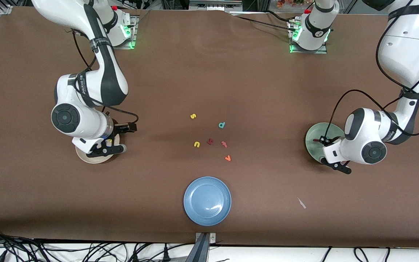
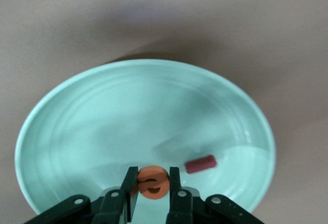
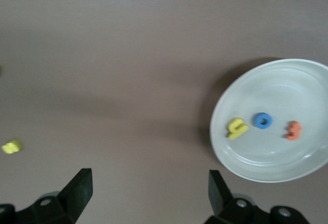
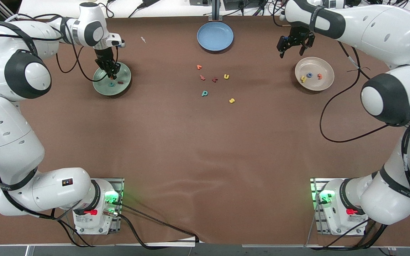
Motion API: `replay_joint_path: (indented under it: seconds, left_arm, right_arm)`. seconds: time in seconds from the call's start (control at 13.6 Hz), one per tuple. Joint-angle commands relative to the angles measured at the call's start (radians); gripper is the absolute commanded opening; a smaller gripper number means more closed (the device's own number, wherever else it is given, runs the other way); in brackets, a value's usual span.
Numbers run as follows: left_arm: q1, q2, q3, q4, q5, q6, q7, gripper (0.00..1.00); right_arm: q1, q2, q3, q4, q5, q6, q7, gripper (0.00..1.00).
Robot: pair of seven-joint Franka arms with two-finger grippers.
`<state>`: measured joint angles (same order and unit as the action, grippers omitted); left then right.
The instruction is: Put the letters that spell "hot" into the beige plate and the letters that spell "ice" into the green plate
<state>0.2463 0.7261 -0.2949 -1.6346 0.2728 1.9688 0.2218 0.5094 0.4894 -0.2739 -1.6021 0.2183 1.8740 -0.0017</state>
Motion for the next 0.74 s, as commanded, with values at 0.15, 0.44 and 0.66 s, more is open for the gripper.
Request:
replay_joint_path:
  seconds: [0.15, 0.44, 0.66]
  left_arm:
    - [0.008, 0.015, -0.013, 0.007, 0.04, 0.033, 0.008, 0.06]
    - [0.005, -0.016, -0.023, 0.033, 0.029, 0.024, 0.007, 1.0]
    - [0.001, -0.088, -0.053, 0.045, 0.022, -0.002, -0.004, 1.0]
  right_arm:
    - [-0.196, -0.081, 0.159, 0.001, -0.065, -0.025, -0.014, 1.0]
    - [-0.279, -0.224, 0.159, -0.015, -0.068, -0.015, -0.009, 1.0]
    - [-0.313, -0.297, 0.159, -0.033, -0.08, -0.044, -0.027, 1.0]
